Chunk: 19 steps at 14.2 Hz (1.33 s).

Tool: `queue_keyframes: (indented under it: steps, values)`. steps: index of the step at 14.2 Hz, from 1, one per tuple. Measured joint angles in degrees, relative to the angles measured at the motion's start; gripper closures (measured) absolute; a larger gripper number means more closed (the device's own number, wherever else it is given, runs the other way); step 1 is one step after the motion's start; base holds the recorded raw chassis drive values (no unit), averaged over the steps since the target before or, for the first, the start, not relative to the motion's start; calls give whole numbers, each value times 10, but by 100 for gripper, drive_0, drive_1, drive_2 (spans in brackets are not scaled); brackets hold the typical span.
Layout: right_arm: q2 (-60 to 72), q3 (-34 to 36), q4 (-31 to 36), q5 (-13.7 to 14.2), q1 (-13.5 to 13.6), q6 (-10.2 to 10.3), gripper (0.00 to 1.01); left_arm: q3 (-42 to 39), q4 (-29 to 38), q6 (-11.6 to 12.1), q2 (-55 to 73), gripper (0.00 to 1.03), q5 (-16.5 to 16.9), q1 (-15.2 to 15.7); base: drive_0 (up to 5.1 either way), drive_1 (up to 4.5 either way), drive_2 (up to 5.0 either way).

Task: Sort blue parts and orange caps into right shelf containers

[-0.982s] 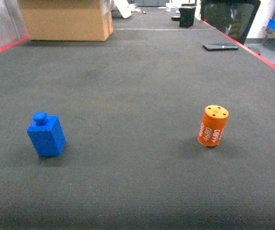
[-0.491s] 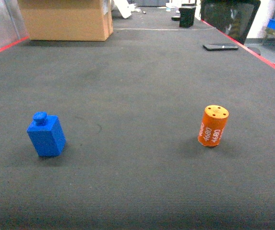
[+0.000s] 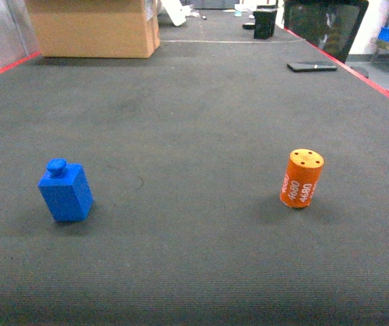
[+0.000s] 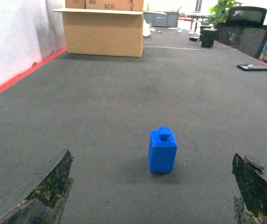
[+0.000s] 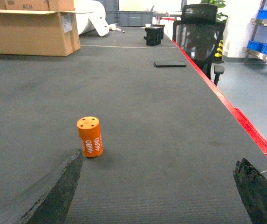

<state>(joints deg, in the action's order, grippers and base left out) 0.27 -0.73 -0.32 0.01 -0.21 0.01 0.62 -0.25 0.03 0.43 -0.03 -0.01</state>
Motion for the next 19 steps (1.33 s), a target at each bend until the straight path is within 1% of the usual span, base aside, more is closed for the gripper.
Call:
queue_keyframes:
  steps: [19]
  values:
    - [0, 0, 0, 0, 0, 0, 3, 0, 0, 0, 0, 5, 0, 0, 0, 0, 0]
